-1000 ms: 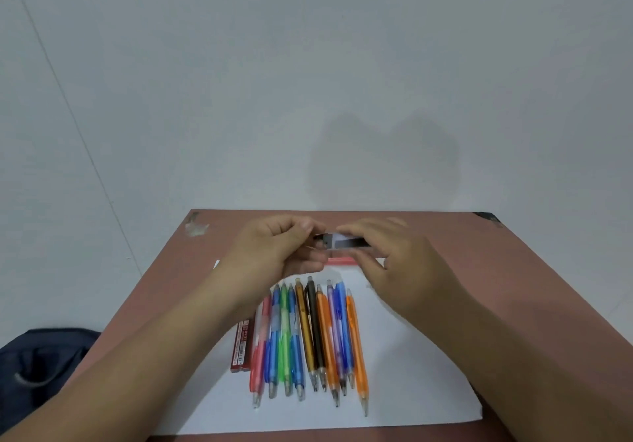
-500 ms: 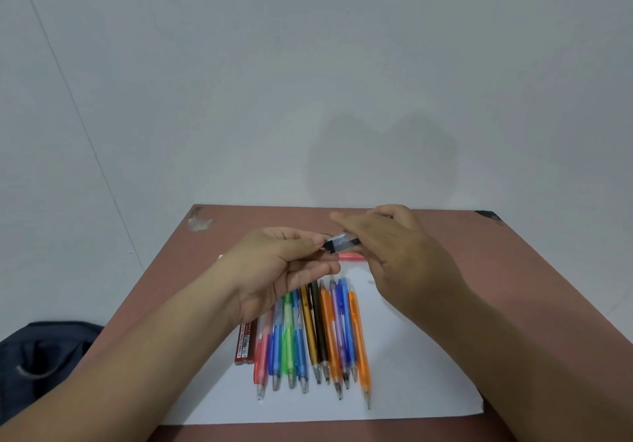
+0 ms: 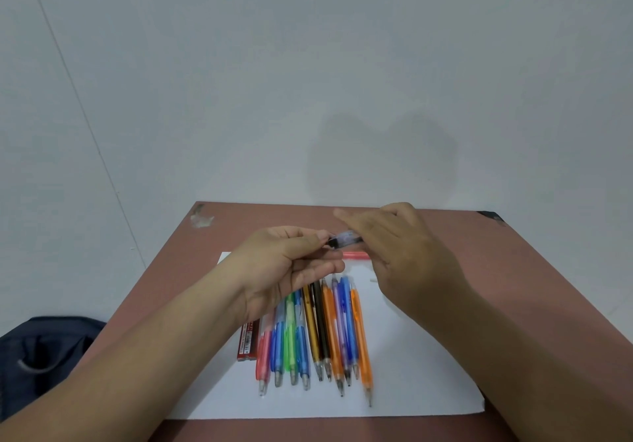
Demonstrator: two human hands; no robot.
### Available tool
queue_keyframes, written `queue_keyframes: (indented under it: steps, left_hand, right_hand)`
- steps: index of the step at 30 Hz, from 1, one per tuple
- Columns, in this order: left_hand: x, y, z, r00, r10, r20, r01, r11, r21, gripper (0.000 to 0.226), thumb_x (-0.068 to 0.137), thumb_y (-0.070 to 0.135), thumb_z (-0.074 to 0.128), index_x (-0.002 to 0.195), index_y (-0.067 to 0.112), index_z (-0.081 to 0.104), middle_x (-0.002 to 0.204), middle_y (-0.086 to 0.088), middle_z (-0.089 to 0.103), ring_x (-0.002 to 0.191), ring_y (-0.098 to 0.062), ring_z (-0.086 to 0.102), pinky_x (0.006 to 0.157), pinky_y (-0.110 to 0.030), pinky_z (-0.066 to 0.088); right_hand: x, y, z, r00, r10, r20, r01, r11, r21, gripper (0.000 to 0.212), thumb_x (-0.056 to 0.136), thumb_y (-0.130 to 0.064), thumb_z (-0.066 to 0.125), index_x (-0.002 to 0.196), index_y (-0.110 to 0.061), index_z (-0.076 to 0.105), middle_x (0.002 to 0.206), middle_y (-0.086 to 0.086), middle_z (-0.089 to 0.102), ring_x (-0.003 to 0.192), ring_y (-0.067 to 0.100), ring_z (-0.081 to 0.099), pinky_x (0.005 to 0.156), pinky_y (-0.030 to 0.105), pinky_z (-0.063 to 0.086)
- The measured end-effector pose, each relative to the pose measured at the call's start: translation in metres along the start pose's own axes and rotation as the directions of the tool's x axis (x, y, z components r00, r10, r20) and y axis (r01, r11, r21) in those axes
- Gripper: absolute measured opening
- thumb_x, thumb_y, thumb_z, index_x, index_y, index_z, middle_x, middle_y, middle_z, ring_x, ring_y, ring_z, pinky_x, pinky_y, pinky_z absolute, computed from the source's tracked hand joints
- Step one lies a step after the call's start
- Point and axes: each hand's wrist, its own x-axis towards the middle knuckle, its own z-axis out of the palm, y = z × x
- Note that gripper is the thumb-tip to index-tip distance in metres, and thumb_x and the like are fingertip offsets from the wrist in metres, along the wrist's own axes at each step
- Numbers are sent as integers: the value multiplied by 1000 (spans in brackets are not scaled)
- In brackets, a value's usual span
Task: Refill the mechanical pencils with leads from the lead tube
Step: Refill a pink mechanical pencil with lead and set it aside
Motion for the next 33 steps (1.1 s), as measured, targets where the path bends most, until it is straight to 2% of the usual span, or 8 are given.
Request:
queue_keyframes:
  steps: [3,7,9,13,17,20,24,33]
  left_hand:
    - [0,0,0,1000,1,9,-1,1000,-12,30,92,9,64,116,-9,65,107,-30,71,81,-25,75,73,-28,60]
    - [0,0,0,1000,13,5,-13,1000,-17,31,91,11,65,116,-9,64,106,-30,71,82,-25,75,73,-28,61]
    - [0,0,0,1000,21,8,-20,1000,-20,33,91,12,66,116,-9,64,107,-30,71,83,-25,75,71,-26,62]
    - [-1,0,0,1000,28,-2,-28,999,-20,34,93,18,65,114,-8,64,110,-28,71,87,-27,75,71,-27,63]
    - [1,1,-2,999,25,-21,-25,1000,-7,35,96,25,62,111,-6,67,110,-27,71,92,-29,73,78,-31,61]
    - [1,1,-2,1000,19,-20,-19,1000,-8,34,96,23,62,112,-6,67,110,-26,71,96,-31,73,75,-30,62]
    - [1,0,-3,1000,11,-4,-11,1000,7,30,97,19,60,112,-5,68,109,-24,73,95,-29,74,76,-29,62]
    - [3,-2,-4,993,117,-19,-112,978,174,22,89,8,69,108,-4,71,104,-25,73,86,-25,72,70,-24,62]
  right_hand:
    - [-2,0,2,1000,5,0,-5,1000,-2,46,86,-5,72,132,-10,64,115,2,70,98,23,56,81,31,50]
    - [1,1,1,1000,-5,-15,5,999,32,39,93,-9,53,131,-9,64,113,2,70,97,20,53,85,29,46]
    - [1,0,1,1000,16,-16,-16,999,35,38,94,-10,53,131,-10,64,113,2,70,96,20,54,84,30,47]
    - [0,0,0,997,69,-22,-68,996,51,53,87,4,66,137,-11,59,115,2,69,95,22,55,85,29,45]
    - [2,-3,-3,976,220,8,-219,965,146,70,87,2,72,149,-18,46,107,-3,67,94,19,54,77,29,50]
    - [0,0,0,988,153,1,-153,986,72,62,81,9,74,137,-14,60,111,0,69,98,24,56,82,30,50]
    - [0,2,1,980,199,26,-200,974,109,67,88,0,73,148,-18,47,112,-1,68,97,21,56,84,30,49]
    - [-2,4,4,985,169,33,-171,982,74,56,90,-1,70,142,-13,55,118,3,69,103,26,59,91,33,47]
